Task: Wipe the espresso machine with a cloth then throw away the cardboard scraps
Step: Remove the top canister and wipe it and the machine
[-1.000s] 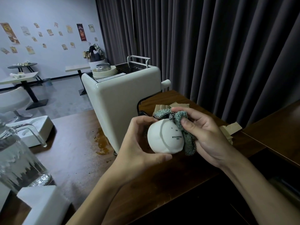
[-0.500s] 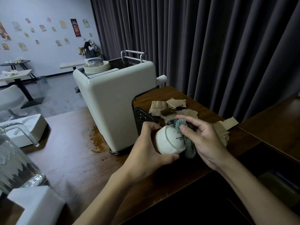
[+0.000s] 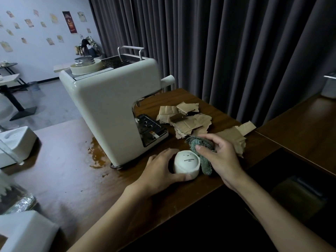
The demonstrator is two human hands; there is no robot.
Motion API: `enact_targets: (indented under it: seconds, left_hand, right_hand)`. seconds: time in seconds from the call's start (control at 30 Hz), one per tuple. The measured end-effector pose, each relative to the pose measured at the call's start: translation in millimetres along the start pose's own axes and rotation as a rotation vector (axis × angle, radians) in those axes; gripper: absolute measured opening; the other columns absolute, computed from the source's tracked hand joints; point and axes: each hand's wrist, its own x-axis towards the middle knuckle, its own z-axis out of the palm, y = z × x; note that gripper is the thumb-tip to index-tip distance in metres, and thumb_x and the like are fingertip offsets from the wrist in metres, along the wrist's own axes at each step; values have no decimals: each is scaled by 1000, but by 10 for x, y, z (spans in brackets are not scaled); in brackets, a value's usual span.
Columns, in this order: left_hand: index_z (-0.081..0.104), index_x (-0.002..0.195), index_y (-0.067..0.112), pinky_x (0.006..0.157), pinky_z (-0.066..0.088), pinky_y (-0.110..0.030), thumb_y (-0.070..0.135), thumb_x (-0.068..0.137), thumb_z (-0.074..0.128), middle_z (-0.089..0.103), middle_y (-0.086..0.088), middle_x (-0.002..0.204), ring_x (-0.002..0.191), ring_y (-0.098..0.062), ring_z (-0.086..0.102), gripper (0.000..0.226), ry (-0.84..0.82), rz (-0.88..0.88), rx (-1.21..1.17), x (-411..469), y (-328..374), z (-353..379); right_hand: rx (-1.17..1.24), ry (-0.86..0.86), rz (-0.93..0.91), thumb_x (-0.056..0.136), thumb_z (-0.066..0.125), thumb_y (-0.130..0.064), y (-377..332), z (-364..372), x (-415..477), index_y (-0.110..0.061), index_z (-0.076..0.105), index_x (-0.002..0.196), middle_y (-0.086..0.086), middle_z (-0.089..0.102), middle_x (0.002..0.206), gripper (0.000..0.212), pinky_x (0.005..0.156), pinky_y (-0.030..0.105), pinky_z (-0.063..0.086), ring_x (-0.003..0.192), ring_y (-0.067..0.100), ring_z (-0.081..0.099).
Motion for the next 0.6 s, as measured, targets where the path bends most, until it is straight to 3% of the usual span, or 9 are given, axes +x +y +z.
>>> enact_targets:
  seconds: [0.13, 0.23, 0.3, 0.37, 0.47, 0.6]
  left_hand:
    - [32, 153, 29, 120, 24, -44, 79, 67, 69, 34, 7, 158, 147, -13, 27, 106, -34, 3, 111, 8, -1, -38]
    - [31, 152, 34, 119, 29, -43, 87, 62, 59, 35, 8, 156, 145, -12, 28, 109, 22, 19, -9, -57, 138, -214]
    - [41, 145, 37, 113, 40, -39, 83, 66, 58, 45, 13, 147, 137, -5, 39, 92, 132, 68, -101, -124, 274, -422]
    - [52, 133, 39, 101, 50, -29, 69, 79, 62, 56, 20, 131, 121, 4, 51, 62, 246, 155, -98, -202, 415, -680]
    - [64, 114, 36, 80, 51, -17, 42, 92, 66, 64, 21, 107, 100, 1, 63, 23, 417, 276, -52, -339, 638, -1106]
    - [70, 107, 27, 64, 51, -18, 36, 93, 65, 66, 20, 92, 84, -6, 65, 17, 589, 320, -30, -531, 826, -1635]
  right_hand:
    - [-17, -28, -71, 85, 73, -6, -130, 3, 25, -35, 69, 103, -22, 71, 104, 35, 75, 12, 52, 98, -1, 67]
    - [-50, -66, -137, 86, 72, -12, -280, 25, 88, -35, 68, 108, -19, 71, 108, 33, 81, 18, 54, 103, 1, 66]
    - [-50, -100, -163, 86, 72, -13, -406, 70, 162, -26, 69, 114, -11, 71, 111, 31, 85, 27, 57, 105, 6, 67]
    - [-58, -140, -209, 86, 72, -11, -556, 145, 262, -19, 69, 117, -8, 71, 111, 32, 87, 31, 57, 105, 7, 67]
    - [-84, -184, -296, 86, 71, -11, -844, 293, 452, -18, 68, 119, -7, 70, 115, 34, 92, 35, 56, 110, 7, 65]
    - [-55, -213, -416, 83, 74, -12, -1317, 523, 751, -24, 59, 115, -1, 69, 106, 37, 79, 34, 59, 100, 15, 69]
